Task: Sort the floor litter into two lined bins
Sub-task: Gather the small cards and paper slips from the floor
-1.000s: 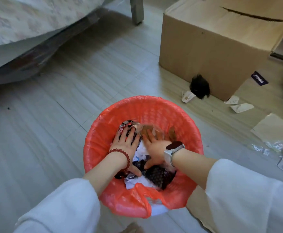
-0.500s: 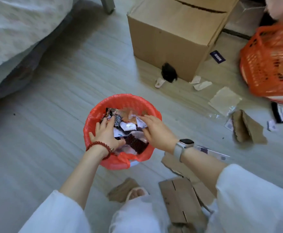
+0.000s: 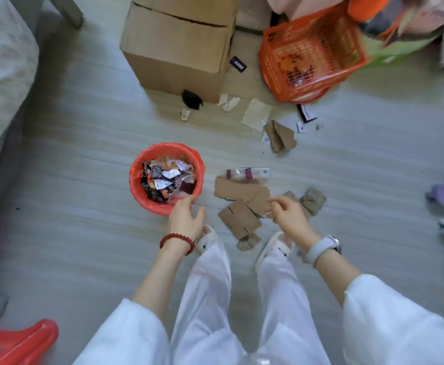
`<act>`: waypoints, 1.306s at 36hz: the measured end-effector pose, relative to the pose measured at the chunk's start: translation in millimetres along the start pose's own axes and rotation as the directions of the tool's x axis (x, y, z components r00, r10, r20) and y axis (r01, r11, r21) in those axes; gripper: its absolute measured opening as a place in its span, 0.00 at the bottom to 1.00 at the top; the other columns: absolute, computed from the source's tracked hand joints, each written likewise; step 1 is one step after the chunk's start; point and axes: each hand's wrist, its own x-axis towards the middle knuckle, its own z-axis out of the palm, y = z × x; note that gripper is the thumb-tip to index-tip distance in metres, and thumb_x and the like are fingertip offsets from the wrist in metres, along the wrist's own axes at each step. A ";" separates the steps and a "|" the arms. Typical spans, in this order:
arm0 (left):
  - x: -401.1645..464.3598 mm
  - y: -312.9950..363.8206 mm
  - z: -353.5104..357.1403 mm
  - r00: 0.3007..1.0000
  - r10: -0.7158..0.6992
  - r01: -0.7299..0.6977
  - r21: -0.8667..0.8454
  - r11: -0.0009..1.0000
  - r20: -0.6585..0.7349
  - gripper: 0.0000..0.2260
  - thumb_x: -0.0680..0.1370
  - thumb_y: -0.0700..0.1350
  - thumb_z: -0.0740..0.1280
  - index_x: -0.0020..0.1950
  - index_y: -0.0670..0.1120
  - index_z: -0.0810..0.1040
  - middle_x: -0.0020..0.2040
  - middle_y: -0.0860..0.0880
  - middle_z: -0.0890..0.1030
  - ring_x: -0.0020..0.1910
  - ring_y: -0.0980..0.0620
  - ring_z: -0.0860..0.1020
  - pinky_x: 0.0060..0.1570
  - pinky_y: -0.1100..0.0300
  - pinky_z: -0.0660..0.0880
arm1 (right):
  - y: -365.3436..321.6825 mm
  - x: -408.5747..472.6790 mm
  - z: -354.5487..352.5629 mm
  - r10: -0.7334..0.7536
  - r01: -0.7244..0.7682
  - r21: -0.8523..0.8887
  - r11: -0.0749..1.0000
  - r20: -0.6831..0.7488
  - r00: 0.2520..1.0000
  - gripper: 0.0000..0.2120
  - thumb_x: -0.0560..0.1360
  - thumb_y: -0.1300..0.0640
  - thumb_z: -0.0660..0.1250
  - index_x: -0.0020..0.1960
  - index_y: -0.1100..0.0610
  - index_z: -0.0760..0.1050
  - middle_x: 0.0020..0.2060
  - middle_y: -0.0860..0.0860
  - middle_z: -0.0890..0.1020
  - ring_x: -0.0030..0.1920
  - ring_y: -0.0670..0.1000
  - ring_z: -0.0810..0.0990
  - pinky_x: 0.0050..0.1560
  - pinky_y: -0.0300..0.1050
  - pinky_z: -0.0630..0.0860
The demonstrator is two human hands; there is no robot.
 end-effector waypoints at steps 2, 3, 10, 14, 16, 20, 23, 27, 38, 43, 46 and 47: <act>-17.4 18.6 -5.7 0.999 0.032 -0.033 0.031 0.999 0.020 0.16 0.76 0.42 0.64 0.64 0.41 0.73 0.62 0.41 0.76 0.61 0.44 0.74 0.62 0.51 0.70 | 1.3 -26.8 -10.8 0.021 -0.021 0.034 0.999 -0.020 1.000 0.13 0.78 0.64 0.54 0.58 0.63 0.74 0.50 0.61 0.80 0.46 0.54 0.77 0.45 0.43 0.72; -25.3 26.8 -8.2 0.998 0.045 -0.047 0.048 0.998 0.035 0.16 0.77 0.43 0.63 0.64 0.41 0.73 0.62 0.41 0.75 0.61 0.44 0.74 0.62 0.51 0.69 | 1.4 -39.6 -15.0 0.027 -0.025 0.049 0.998 -0.031 0.999 0.13 0.78 0.64 0.54 0.58 0.63 0.74 0.51 0.61 0.80 0.47 0.54 0.78 0.47 0.45 0.73; -75.9 61.8 -15.9 0.973 0.216 -0.225 0.124 0.966 0.086 0.16 0.78 0.43 0.62 0.66 0.41 0.71 0.64 0.43 0.74 0.63 0.47 0.72 0.62 0.58 0.66 | 4.5 -109.2 -23.4 0.019 -0.011 0.095 0.995 -0.087 0.996 0.13 0.78 0.60 0.56 0.59 0.59 0.74 0.56 0.56 0.79 0.56 0.56 0.77 0.60 0.54 0.73; -105.5 54.0 -21.5 0.963 0.259 -0.267 0.125 0.956 0.077 0.15 0.77 0.42 0.62 0.64 0.41 0.73 0.61 0.43 0.76 0.61 0.47 0.74 0.62 0.54 0.70 | 11.1 -137.6 -13.8 0.002 0.008 0.122 0.992 -0.079 0.997 0.14 0.79 0.60 0.56 0.61 0.58 0.73 0.53 0.53 0.78 0.55 0.54 0.77 0.57 0.51 0.74; -117.8 45.7 -25.8 0.962 0.259 -0.271 0.157 0.950 0.089 0.15 0.77 0.42 0.63 0.63 0.41 0.74 0.61 0.43 0.77 0.60 0.47 0.74 0.61 0.53 0.71 | 15.4 -147.8 -6.7 0.000 0.010 0.136 0.991 -0.077 0.997 0.13 0.79 0.59 0.55 0.61 0.57 0.73 0.51 0.53 0.78 0.52 0.53 0.77 0.54 0.49 0.74; -136.5 30.7 -41.2 0.965 0.230 -0.251 0.201 0.947 0.123 0.14 0.77 0.41 0.63 0.62 0.41 0.75 0.59 0.43 0.78 0.60 0.46 0.75 0.61 0.54 0.71 | 17.8 -165.8 9.9 0.044 -0.032 0.188 0.982 -0.056 0.997 0.14 0.79 0.59 0.55 0.61 0.57 0.73 0.56 0.55 0.78 0.55 0.54 0.78 0.56 0.49 0.74; -135.9 23.6 -59.7 0.968 0.216 -0.239 0.213 0.947 0.129 0.14 0.77 0.44 0.64 0.61 0.42 0.76 0.59 0.45 0.79 0.59 0.48 0.76 0.60 0.53 0.72 | 8.6 -173.8 23.6 0.062 -0.050 0.205 0.977 -0.056 0.996 0.14 0.79 0.58 0.56 0.61 0.57 0.72 0.58 0.54 0.78 0.57 0.55 0.77 0.62 0.53 0.72; -118.5 23.1 -92.4 0.965 0.233 -0.254 0.217 0.942 0.119 0.14 0.77 0.41 0.63 0.62 0.40 0.75 0.60 0.43 0.78 0.60 0.47 0.75 0.59 0.58 0.70 | -24.9 -171.6 46.5 0.056 -0.043 0.191 0.981 -0.062 0.997 0.13 0.79 0.58 0.55 0.60 0.56 0.73 0.57 0.53 0.78 0.57 0.55 0.77 0.61 0.54 0.72; 10.3 -12.0 -273.5 0.927 0.336 -0.369 0.247 0.896 0.166 0.15 0.78 0.42 0.62 0.63 0.41 0.73 0.61 0.43 0.76 0.61 0.46 0.74 0.59 0.58 0.68 | -209.1 -99.4 163.4 -0.030 0.056 0.156 0.986 -0.168 0.985 0.14 0.78 0.62 0.56 0.60 0.62 0.74 0.57 0.59 0.79 0.58 0.58 0.77 0.59 0.50 0.73; 59.7 -34.2 -352.7 0.934 0.312 -0.351 0.275 0.895 0.175 0.15 0.78 0.43 0.61 0.64 0.43 0.72 0.62 0.45 0.75 0.61 0.48 0.73 0.60 0.59 0.67 | -271.2 -73.3 208.8 0.019 0.008 0.173 0.985 -0.153 0.988 0.14 0.79 0.61 0.56 0.61 0.61 0.72 0.56 0.56 0.78 0.52 0.54 0.77 0.53 0.46 0.74; 91.9 -38.0 -383.2 0.934 0.298 -0.347 0.294 0.891 0.198 0.15 0.78 0.44 0.61 0.65 0.43 0.72 0.62 0.45 0.75 0.60 0.48 0.74 0.60 0.57 0.67 | -300.8 -62.3 224.9 0.043 -0.014 0.170 0.985 -0.170 0.985 0.14 0.78 0.61 0.57 0.62 0.61 0.72 0.60 0.56 0.77 0.59 0.56 0.76 0.64 0.54 0.70; 103.4 -36.4 -389.6 0.932 0.297 -0.350 0.301 0.887 0.209 0.15 0.78 0.44 0.61 0.65 0.44 0.72 0.62 0.45 0.75 0.60 0.48 0.74 0.59 0.57 0.68 | -309.0 -58.0 228.3 0.056 -0.025 0.181 0.983 -0.169 0.984 0.14 0.78 0.61 0.57 0.62 0.61 0.72 0.60 0.57 0.77 0.60 0.57 0.76 0.64 0.55 0.70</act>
